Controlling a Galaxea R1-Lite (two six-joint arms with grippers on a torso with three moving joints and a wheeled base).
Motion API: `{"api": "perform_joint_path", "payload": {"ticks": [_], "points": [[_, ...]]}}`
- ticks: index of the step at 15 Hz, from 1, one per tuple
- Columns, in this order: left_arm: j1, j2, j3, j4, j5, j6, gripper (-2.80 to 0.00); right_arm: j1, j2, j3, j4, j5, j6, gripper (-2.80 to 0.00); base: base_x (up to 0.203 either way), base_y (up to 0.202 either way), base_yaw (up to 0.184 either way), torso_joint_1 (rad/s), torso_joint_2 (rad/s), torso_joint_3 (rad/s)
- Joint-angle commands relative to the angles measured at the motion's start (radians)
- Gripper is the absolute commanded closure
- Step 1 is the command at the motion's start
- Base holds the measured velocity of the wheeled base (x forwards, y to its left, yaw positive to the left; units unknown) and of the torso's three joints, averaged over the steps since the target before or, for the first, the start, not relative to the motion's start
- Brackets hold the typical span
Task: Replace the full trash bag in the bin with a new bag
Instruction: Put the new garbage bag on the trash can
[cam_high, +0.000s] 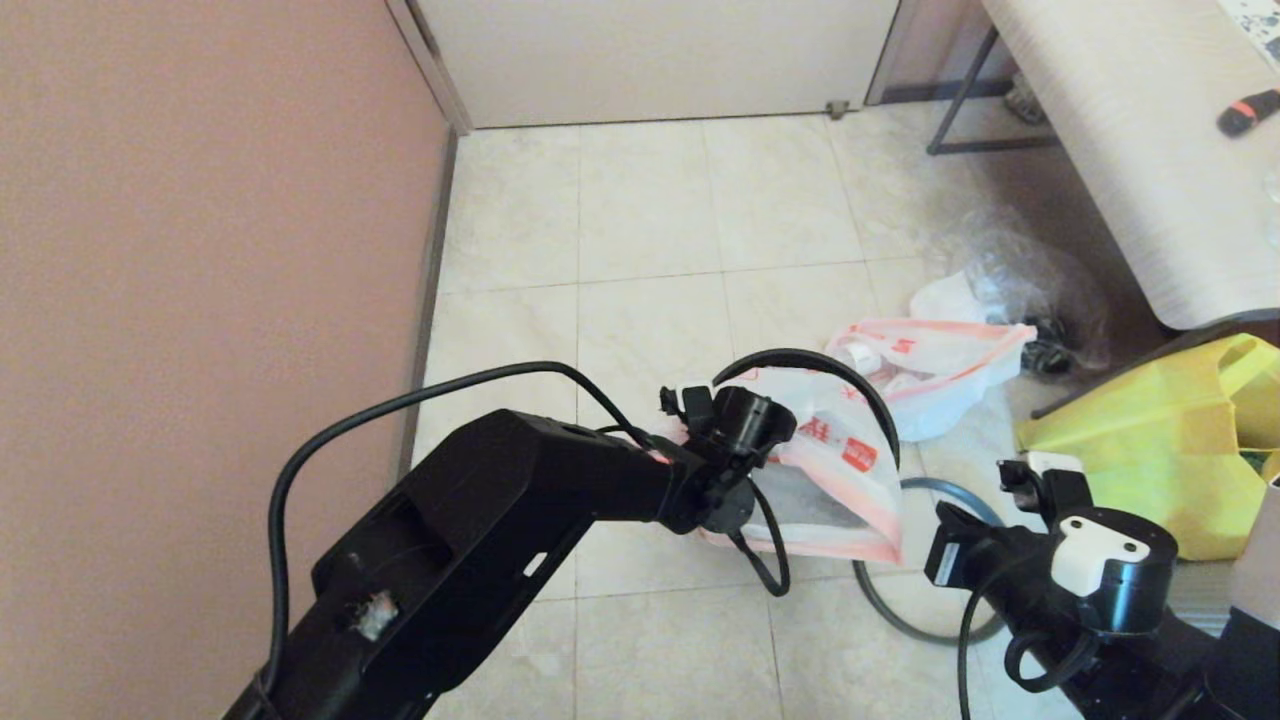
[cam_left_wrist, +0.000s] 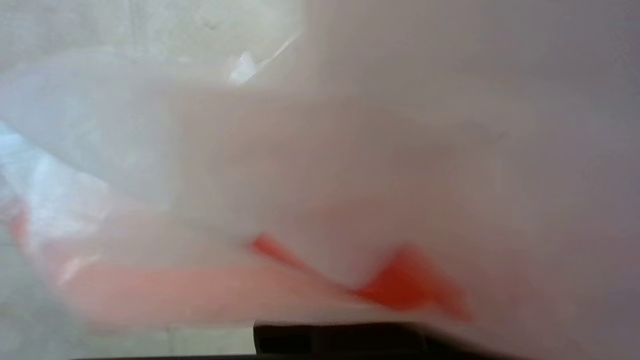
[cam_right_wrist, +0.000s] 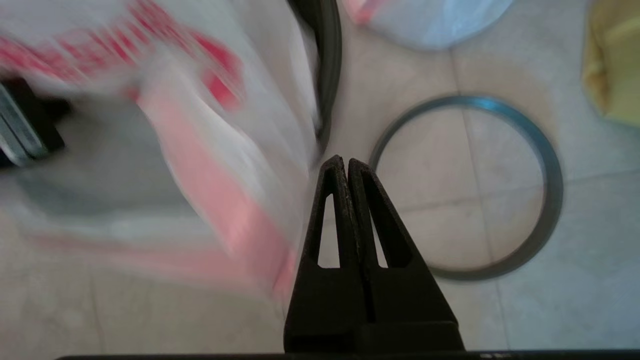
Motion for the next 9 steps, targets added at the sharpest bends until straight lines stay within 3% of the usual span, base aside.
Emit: {"api": "perform_joint_path", "payload": {"ticks": [1, 5, 9], "points": [[0.011, -0.051, 0.053, 0.0, 0.008, -0.018, 0.0, 0.001, 0.016, -0.001, -0.01, -0.002, 0.001, 0.0, 0.0, 0.0, 0.0, 0.0, 0.0, 0.0], [0.089, -0.145, 0.214, -0.046, -0.025, -0.077, 0.0, 0.038, 0.026, -0.043, -0.01, 0.012, -0.029, 0.0, 0.0, 0.0, 0.0, 0.0, 0.0, 0.0], [0.178, -0.194, 0.328, -0.184, -0.124, -0.107, 0.0, 0.159, 0.06, -0.217, -0.01, 0.021, -0.213, 0.0, 0.0, 0.0, 0.0, 0.0, 0.0, 0.0]]}}
